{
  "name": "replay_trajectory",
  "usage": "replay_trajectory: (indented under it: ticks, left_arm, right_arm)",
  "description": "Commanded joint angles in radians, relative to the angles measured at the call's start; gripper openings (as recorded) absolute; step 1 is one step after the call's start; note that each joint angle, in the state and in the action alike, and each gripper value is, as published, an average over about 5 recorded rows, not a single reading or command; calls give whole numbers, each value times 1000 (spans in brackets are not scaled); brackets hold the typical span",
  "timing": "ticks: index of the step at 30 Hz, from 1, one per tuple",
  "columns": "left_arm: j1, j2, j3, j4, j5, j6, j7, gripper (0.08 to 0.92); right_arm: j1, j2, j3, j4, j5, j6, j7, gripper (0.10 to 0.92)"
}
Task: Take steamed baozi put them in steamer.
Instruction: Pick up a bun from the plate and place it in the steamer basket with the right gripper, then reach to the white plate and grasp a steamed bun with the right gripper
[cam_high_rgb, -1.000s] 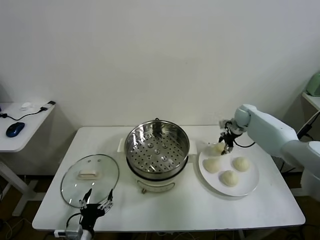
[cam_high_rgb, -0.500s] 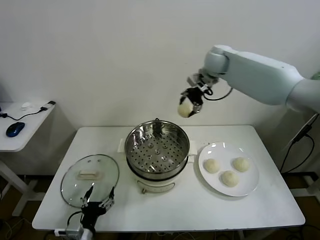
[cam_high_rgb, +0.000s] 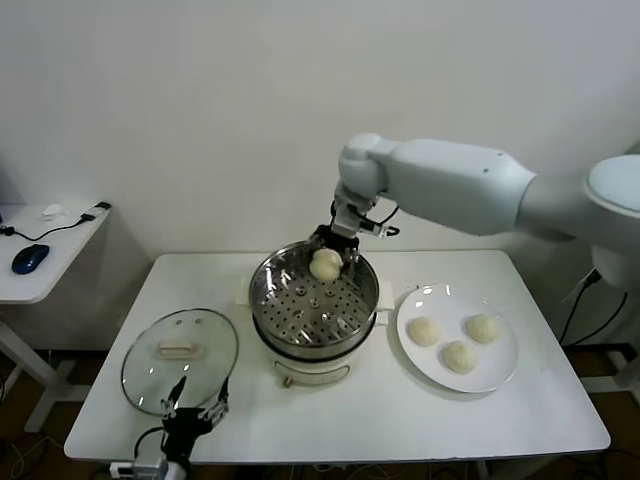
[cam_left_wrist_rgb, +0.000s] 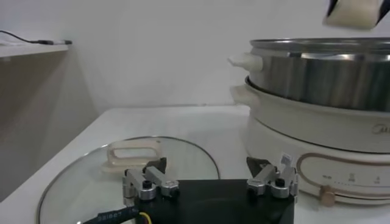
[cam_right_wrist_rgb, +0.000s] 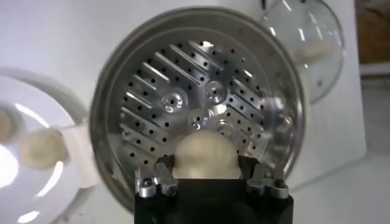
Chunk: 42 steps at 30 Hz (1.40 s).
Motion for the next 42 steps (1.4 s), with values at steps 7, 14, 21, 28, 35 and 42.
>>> replay_trajectory:
  ticks: [7,14,21,28,35,42]
  left_arm:
    - [0,-3,2,0,10,-3,-7,823]
    - [2,-1,1,2,1,-7,-8,823]
    - [-2,-3,1,0,-2,-8,-10,823]
    - [7,-8,4,-22,0,-8,-4,823]
    - [8,-6,4,-26,-1,-16,2,823]
    - [4,-6,-2,-31,-8,-24,5,823]
  right_arm:
    - [-193,82,138,-214,-360,158,169,702]
    - [-178,102,116,-259,-263,163,115,707]
    - [-130,96,96,-242,-186,153,116,797]
    - [129,-12,-47,-136,306,54,-115,822]
    - [367,-289,-316,-46,742,-380,-235,823]
    - [361,-585,-535,245,716,-680,-139,823]
